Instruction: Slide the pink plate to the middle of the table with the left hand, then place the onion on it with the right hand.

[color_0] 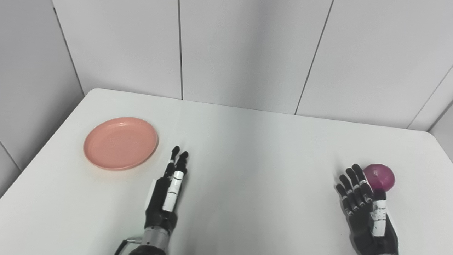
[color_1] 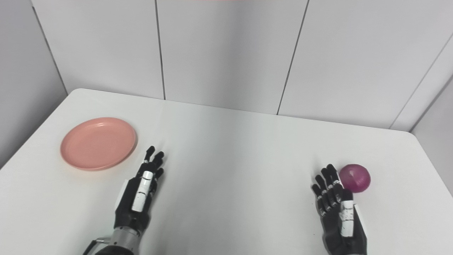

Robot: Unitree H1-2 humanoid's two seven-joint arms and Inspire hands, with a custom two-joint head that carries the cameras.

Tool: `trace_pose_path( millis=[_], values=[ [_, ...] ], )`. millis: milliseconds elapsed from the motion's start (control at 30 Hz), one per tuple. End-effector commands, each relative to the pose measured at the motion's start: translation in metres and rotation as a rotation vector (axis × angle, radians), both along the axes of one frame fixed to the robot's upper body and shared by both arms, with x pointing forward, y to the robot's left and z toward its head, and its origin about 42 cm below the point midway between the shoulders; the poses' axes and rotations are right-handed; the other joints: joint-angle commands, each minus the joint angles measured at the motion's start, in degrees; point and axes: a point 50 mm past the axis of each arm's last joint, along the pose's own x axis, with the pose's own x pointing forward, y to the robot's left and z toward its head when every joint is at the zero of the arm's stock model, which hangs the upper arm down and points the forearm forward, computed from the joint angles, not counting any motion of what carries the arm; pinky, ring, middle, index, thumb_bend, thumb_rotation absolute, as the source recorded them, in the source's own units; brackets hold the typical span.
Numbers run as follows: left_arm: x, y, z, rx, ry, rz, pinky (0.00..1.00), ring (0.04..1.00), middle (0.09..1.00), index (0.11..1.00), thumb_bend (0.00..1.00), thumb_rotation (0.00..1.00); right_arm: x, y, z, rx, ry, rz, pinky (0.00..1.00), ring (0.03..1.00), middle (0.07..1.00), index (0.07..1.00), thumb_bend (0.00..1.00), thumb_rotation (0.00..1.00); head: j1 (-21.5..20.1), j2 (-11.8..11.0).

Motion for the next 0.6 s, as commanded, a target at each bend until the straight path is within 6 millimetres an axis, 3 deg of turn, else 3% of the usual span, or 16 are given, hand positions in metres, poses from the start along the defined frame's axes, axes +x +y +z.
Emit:
trace_pose_path(
  millis=[0, 300, 567],
  values=[
    [-0.018, -0.006, -0.02, -0.011, 0.095, 0.022, 1.0, 0.986, 0.957, 1.0, 0.65, 0.85, -0.023, -0.012, -0.038, 0.007, 0.107, -0.025, 1.0, 1.0, 1.0, 1.0, 0.77, 0.89, -0.1, 0.0],
    [-0.017, -0.003, -0.021, 0.002, 0.088, 0.037, 1.0, 0.991, 0.958, 1.0, 0.64, 0.88, -0.022, -0.012, -0.041, 0.017, 0.121, -0.027, 1.0, 1.0, 1.0, 1.0, 0.78, 0.92, 1.4, -1.1],
    [-0.011, 0.009, 0.004, -0.028, 0.029, 0.041, 1.0, 1.0, 0.965, 1.0, 0.73, 0.84, -0.021, -0.006, -0.042, 0.017, 0.116, -0.025, 1.0, 1.0, 1.0, 1.0, 0.81, 0.89, 0.2, -1.0]
  ],
)
